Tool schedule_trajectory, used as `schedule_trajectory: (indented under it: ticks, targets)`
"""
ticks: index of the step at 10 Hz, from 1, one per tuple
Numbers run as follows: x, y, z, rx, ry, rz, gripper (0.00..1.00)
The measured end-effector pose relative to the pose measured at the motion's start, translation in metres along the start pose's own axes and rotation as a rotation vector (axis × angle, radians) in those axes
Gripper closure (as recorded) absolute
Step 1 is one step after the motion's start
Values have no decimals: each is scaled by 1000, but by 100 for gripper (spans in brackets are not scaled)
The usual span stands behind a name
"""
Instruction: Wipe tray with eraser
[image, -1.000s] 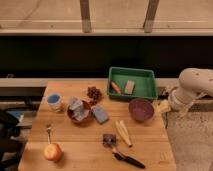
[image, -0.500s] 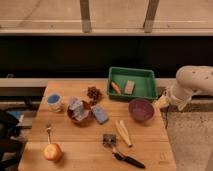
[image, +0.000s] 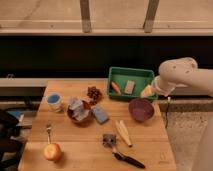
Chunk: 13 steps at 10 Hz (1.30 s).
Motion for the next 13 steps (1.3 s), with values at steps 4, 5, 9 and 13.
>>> schedule_trajectory:
  ticks: [4, 5, 9, 13]
  targets:
    - [-29, 36, 5, -18, -14, -61, 24]
    - [-28, 35, 5, -16, -14, -62, 24]
    - [-32, 34, 12, -30, -16, -36, 24]
    - [-75, 61, 59, -83, -29, -45, 24]
